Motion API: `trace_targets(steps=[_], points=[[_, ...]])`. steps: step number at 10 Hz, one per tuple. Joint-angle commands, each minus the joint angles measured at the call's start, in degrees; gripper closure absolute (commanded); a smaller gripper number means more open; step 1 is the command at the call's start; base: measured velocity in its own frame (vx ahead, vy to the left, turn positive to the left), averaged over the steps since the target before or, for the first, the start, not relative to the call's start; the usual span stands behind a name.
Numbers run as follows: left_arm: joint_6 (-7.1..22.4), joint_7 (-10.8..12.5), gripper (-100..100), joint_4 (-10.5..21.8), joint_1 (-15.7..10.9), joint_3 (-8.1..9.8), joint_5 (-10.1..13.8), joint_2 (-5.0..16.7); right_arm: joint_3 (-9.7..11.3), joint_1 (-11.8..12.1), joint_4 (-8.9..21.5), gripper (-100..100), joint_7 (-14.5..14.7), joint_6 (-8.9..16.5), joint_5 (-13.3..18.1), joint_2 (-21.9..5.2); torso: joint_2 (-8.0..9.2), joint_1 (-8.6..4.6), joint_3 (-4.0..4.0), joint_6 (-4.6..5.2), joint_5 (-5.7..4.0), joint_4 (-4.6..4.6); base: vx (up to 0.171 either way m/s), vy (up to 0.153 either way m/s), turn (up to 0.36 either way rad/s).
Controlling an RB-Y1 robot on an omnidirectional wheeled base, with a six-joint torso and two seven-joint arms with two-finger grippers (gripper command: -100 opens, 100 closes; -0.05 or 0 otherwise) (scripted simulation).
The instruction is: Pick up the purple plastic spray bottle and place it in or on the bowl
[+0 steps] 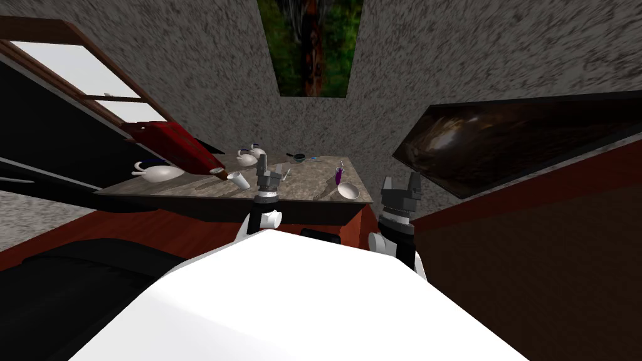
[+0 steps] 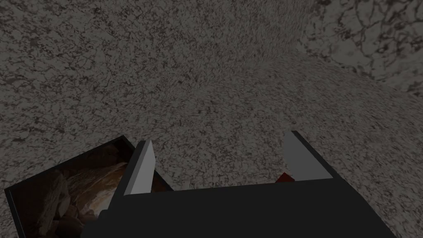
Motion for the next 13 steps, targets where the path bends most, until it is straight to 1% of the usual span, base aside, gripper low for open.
trace_targets(steps=[1, 5, 6, 13], points=[[0.0, 0.0, 0, 0.0, 0.0, 0.00, 0.0, 0.0, -0.2, -0.1, 0.7, -100, 0.3, 0.6, 0.4, -2.2, 0.00, 0.00, 0.00, 0.00, 0.00, 0.00, 0.000, 0.013, 0.070], [0.0, 0.0, 0, 0.0, 0.0, 0.00, 0.0, 0.0, -0.9, -0.6, 3.1, -100, 1.4, 2.7, 1.8, -6.2, -0.01, 0.10, -0.01, -0.01, 0.02, 0.00, -0.002, 0.028, 0.077], [0.0, 0.0, 0, 0.0, 0.0, 0.00, 0.0, 0.0, -1.4, -0.9, 4.7, -100, 2.1, 4.1, 2.8, -8.1, 0.00, 0.10, 0.00, -0.01, 0.02, 0.00, 0.000, 0.051, 0.188], [0.0, 0.0, 0, 0.0, 0.0, -0.01, 0.0, 0.0, -3.7, -2.3, 11.9, -100, 5.5, 10.6, 7.5, -15.5, 0.03, 0.20, 0.01, 0.00, 0.04, 0.00, 0.001, 0.057, 0.154]])
